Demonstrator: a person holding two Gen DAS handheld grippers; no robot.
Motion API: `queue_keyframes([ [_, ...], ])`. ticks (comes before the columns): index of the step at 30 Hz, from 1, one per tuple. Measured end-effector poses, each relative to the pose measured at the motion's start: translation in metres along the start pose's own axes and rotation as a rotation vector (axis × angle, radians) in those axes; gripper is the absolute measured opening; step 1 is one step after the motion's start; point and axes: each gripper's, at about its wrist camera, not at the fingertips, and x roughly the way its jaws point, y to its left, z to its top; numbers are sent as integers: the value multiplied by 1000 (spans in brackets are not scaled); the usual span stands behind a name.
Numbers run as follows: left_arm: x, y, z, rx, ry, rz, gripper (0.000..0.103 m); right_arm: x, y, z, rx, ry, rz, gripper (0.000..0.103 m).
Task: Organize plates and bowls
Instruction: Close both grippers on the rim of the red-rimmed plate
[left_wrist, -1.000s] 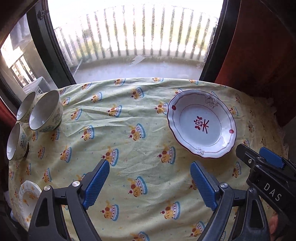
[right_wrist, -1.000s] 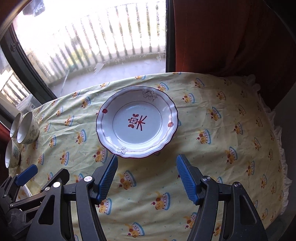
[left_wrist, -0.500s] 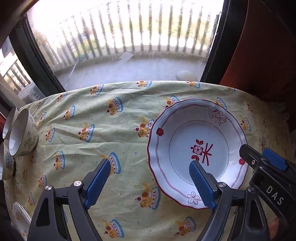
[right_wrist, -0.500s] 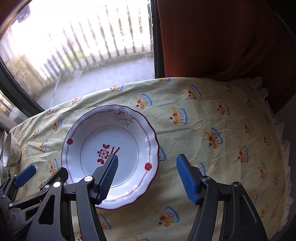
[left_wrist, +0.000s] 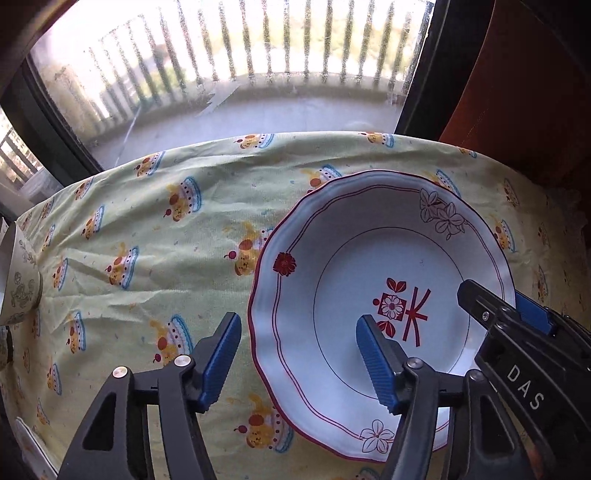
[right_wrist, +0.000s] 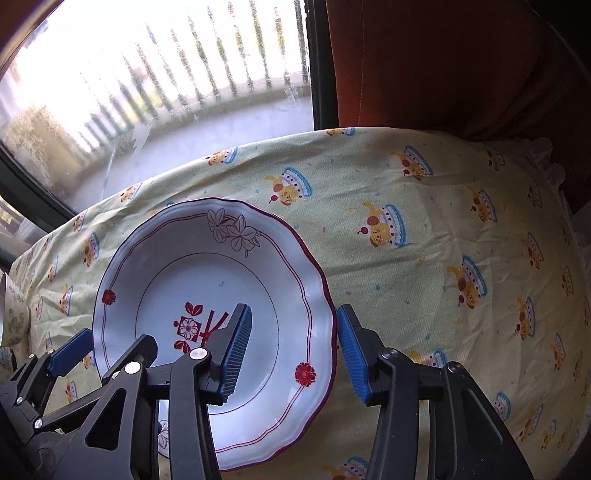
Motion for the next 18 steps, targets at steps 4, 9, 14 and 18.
queue_keyframes([
  [4, 0, -1, -2, 10, -15, -9, 58, 0, 0, -3, -1, -2, -17, 43],
  [9, -9, 5, -7, -6, -30, -34, 58, -3, 2, -12, 5, 27, -39, 42],
  [14, -16, 7, -24, 61, -15, 2, 58, -11, 8, -36, 3, 63, -33, 42],
  [18, -24, 17, -44, 71, 2, 7, 58, -20, 14, -58, -4, 101, -23, 42],
])
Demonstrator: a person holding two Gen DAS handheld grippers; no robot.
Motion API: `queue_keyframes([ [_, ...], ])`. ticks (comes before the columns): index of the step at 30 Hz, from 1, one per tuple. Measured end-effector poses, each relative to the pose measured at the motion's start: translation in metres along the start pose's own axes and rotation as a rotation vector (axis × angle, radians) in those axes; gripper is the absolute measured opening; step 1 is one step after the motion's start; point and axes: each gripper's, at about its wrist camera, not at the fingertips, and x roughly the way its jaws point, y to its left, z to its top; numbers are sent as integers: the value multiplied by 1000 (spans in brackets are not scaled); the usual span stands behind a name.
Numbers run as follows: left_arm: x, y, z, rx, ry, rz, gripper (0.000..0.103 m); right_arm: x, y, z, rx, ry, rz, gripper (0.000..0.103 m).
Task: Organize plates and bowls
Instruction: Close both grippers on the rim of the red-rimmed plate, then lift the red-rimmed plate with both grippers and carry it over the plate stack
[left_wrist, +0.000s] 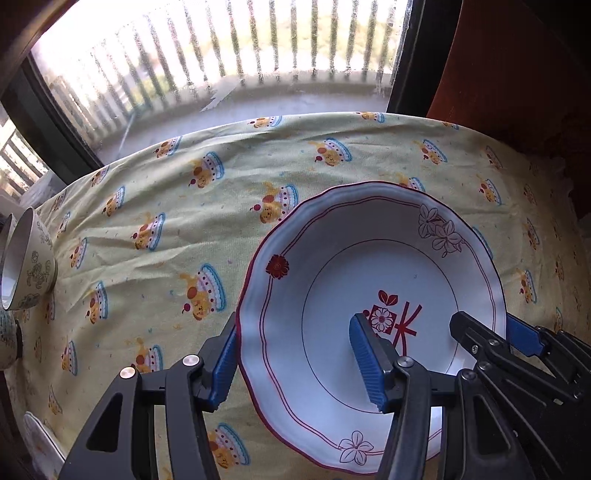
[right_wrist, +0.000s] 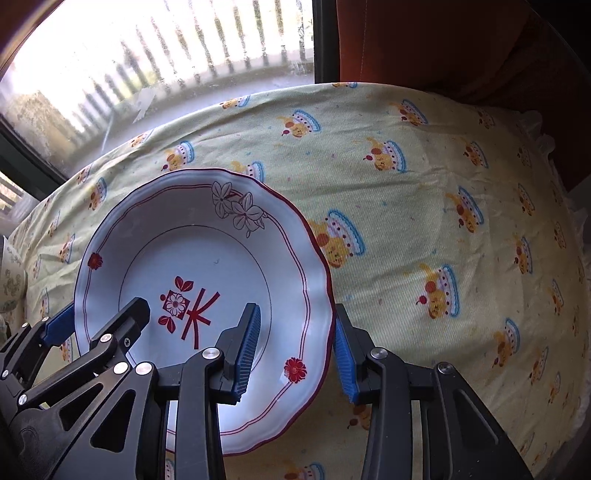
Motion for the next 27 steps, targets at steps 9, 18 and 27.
queue_keyframes([
  [9, -17, 19, -62, -11, 97, -5, 58, -20, 15, -60, -10, 72, 3, 42],
  [18, -28, 36, -110, -33, 165, -28, 58, -33, 26, -117, -23, 142, 3, 42],
  [27, -23, 44, -104, -57, 149, -29, 60, -23, 29, -103, -9, 150, 31, 43],
])
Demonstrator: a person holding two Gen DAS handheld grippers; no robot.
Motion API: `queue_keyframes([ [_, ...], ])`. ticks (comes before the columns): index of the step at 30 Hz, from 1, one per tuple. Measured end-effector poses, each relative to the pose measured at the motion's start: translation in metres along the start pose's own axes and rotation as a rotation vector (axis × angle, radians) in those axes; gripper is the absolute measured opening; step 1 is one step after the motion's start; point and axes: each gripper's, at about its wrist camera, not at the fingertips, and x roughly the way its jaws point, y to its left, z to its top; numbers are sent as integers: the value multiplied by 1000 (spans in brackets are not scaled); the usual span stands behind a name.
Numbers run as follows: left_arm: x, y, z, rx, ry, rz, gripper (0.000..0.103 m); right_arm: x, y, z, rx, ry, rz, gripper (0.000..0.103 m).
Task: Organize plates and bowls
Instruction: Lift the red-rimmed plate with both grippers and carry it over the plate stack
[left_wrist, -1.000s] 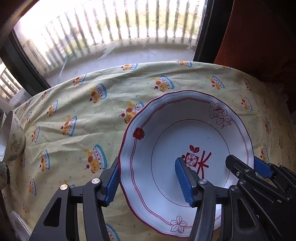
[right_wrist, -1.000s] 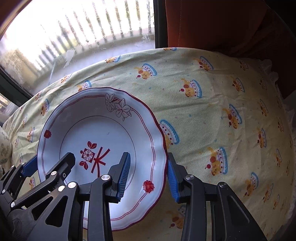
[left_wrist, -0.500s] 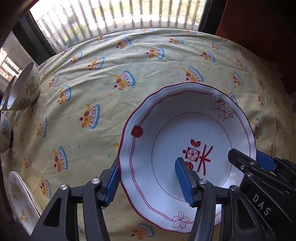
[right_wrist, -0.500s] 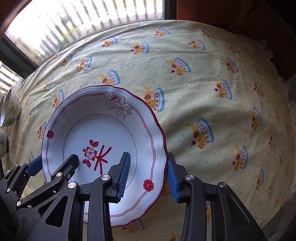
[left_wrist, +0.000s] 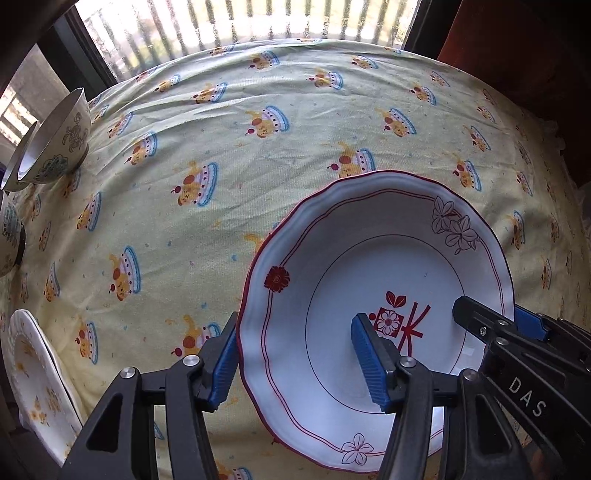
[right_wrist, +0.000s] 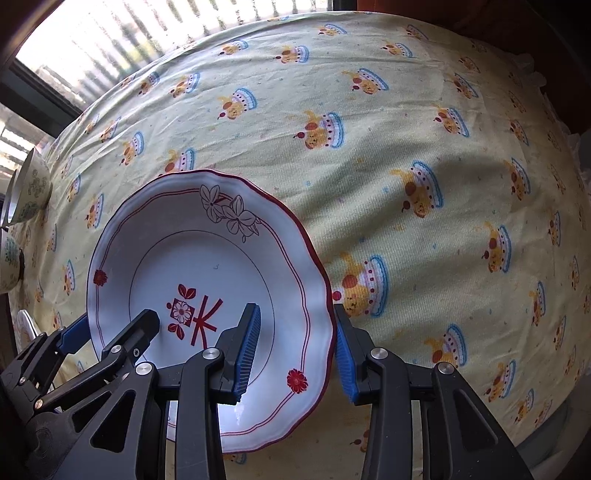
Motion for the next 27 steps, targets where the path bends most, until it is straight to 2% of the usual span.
queue_keyframes([
  [7, 3, 0, 8, -33, -4, 3, 62, 3, 11, 8, -34, -31, -26, 45],
  [12, 1, 2, 12, -14, -7, -6, 61, 1, 17, 10, -48, -38, -49, 44],
  [16, -10, 3, 7, 11, -51, 8, 59, -5, 24, 6, -54, -64, -71, 44],
  [21, -25, 21, -6, -58, -66, -26, 59, -20, 36, -4, -67, -93, -85, 44],
  [27, -45, 48, -26, -88, -86, -56, 59, -42, 61, -29, -90, -130, -118, 44],
])
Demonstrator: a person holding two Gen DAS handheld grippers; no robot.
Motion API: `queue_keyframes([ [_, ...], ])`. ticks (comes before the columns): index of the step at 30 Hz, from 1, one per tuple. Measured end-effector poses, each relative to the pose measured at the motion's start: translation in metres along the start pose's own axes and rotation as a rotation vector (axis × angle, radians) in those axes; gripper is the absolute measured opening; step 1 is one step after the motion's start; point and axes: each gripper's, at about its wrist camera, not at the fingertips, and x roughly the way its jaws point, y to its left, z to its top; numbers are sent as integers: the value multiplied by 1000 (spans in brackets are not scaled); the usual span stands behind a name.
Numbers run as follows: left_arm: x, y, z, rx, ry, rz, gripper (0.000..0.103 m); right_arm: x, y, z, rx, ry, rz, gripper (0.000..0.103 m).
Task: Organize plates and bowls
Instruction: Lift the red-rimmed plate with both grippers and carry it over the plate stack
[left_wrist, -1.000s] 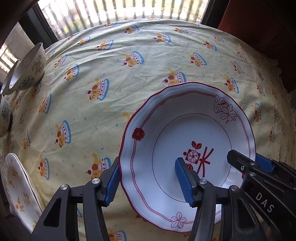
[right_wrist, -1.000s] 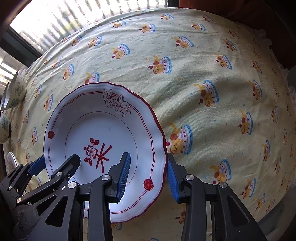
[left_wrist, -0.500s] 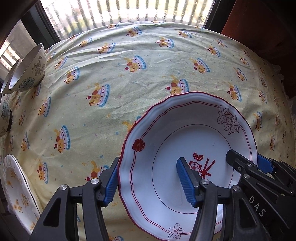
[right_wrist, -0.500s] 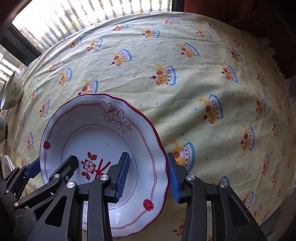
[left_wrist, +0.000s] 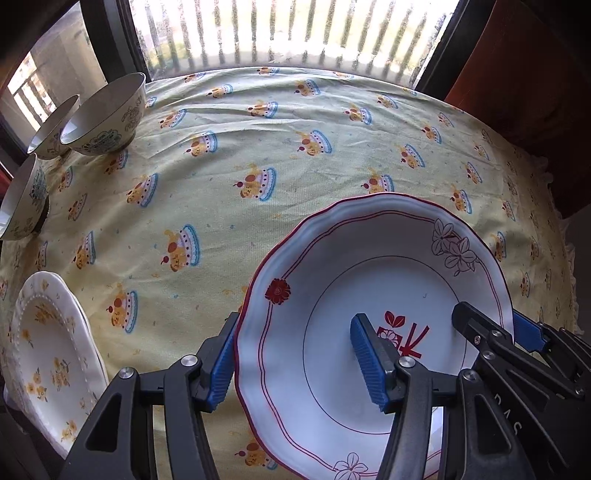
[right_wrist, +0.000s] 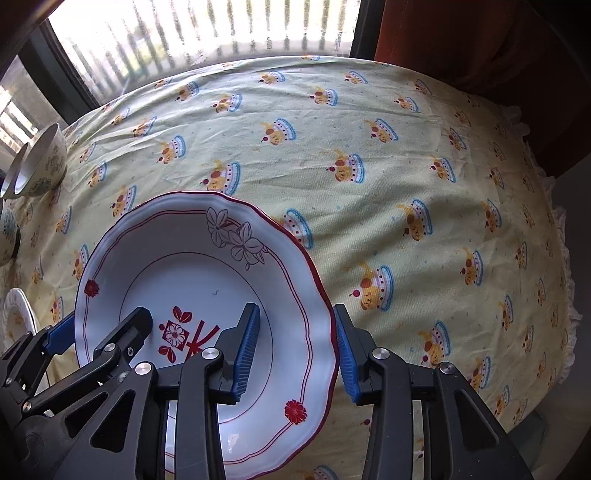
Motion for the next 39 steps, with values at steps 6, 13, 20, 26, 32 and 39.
queue_keyframes([
  [6, -19, 35, -9, -11, -2, -17, 59, -19, 35, -13, 7, -19, -12, 44],
  [13, -41, 78, -15, -8, -38, -13, 59, -36, 78, -26, 4, -41, 1, 44],
  [20, -54, 117, -24, 4, -56, 5, 59, -46, 120, -39, 9, -52, 13, 44],
  [26, -59, 150, -37, 12, -54, 14, 59, -51, 154, -53, 10, -54, 18, 44],
  [32, -64, 184, -47, -3, -53, 21, 59, -52, 187, -66, 6, -51, 23, 44],
  [39, -66, 221, -58, -30, -51, 43, 59, -48, 225, -79, -19, -39, 45, 44],
])
